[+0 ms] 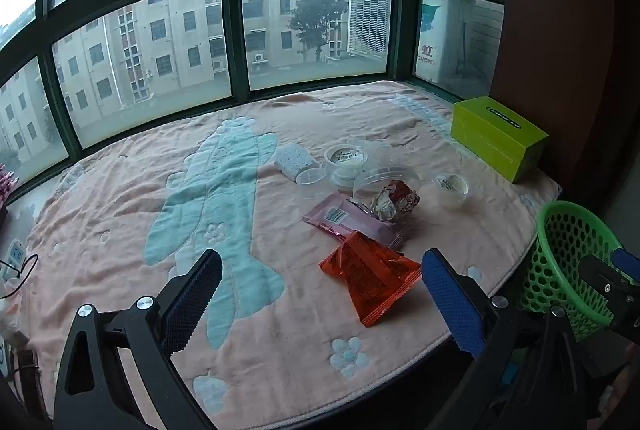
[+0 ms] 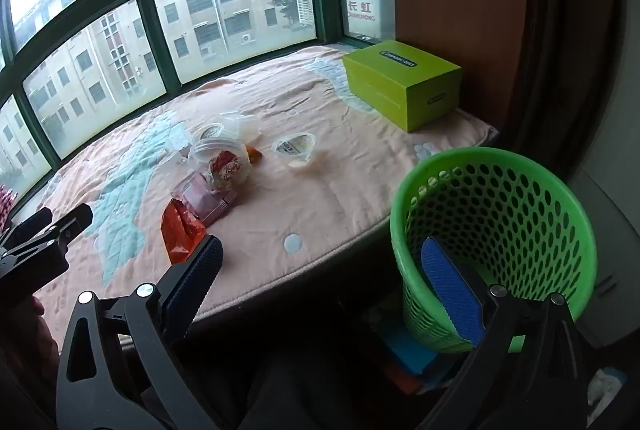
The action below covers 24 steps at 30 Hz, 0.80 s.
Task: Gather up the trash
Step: 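Move both tools toward the trash items on the blanket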
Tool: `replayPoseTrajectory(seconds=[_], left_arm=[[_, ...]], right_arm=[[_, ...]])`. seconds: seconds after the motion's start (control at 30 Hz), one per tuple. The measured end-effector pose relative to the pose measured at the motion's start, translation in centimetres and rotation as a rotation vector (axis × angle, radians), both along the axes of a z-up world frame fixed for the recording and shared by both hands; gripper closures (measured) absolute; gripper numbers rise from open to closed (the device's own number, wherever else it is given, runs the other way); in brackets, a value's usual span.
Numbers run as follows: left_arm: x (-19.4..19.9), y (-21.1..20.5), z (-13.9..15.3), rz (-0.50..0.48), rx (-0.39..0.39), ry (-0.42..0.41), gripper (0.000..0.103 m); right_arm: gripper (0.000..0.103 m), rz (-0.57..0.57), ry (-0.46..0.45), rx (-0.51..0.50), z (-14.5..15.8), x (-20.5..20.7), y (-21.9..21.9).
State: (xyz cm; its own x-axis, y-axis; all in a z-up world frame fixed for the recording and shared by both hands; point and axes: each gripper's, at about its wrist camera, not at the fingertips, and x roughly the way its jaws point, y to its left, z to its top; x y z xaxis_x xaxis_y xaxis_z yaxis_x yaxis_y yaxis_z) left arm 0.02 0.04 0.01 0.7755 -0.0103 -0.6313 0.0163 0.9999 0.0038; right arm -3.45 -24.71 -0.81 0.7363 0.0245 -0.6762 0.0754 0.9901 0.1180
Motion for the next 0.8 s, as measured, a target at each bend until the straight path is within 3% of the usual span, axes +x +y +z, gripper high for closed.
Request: replayPoseTrajectory(seconds=[0.47,0.8], left_arm=[[0.2,-0.3,0.3,-0.013,-0.011,-0.007,0.006],[0.5,-0.8,0.5,-0.017,-0.018,-0.008,0.006]], right_arm=[[0.005,-0.019,-0.005,0.018,0.8,0.6,-2.0],[0.005,-0.040,-0.018,-0.002,0.3,-0.2,-1.1]])
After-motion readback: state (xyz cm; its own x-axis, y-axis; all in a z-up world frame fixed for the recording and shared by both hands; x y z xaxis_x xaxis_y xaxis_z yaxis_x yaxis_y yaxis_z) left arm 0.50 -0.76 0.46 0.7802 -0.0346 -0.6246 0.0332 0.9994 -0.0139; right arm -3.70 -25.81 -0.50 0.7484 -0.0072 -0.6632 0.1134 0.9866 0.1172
